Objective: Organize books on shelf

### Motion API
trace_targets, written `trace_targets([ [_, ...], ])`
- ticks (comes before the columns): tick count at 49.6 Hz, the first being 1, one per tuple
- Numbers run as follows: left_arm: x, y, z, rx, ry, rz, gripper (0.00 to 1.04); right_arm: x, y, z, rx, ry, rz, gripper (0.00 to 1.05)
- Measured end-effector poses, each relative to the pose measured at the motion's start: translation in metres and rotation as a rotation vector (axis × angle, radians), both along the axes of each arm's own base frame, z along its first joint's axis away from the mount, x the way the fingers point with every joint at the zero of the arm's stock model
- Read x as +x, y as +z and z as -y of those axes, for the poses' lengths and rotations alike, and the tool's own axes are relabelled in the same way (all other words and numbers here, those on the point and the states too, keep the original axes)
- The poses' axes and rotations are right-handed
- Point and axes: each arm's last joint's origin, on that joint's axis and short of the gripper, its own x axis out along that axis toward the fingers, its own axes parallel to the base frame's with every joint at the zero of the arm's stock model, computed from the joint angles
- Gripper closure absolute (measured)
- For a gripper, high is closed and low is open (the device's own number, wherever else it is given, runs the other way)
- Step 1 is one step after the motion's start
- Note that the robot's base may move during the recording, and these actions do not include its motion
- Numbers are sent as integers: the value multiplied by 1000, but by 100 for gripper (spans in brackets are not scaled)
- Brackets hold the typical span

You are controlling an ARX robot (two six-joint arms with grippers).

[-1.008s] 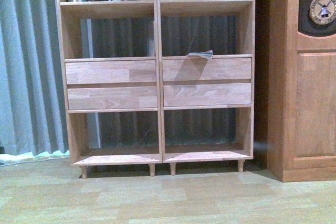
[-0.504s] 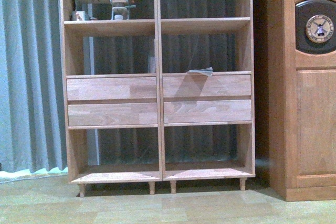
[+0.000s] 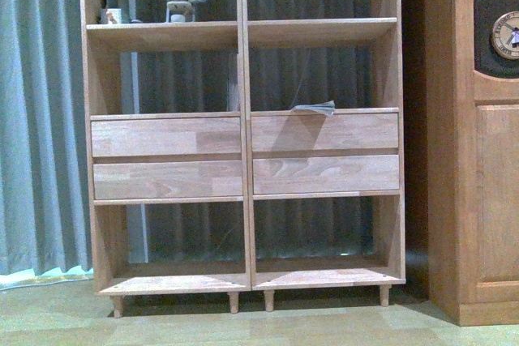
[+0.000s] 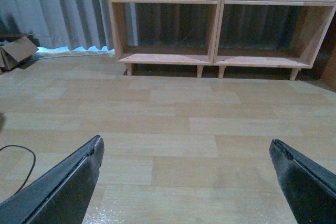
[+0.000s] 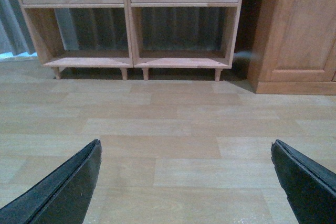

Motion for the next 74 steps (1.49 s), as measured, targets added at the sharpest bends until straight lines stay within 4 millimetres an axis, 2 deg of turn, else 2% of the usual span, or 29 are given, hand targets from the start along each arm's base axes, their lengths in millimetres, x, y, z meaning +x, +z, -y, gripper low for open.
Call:
trace_targets([
  [74,0,0,0,0,2,0,7,0,0,0,0,0,0,7],
])
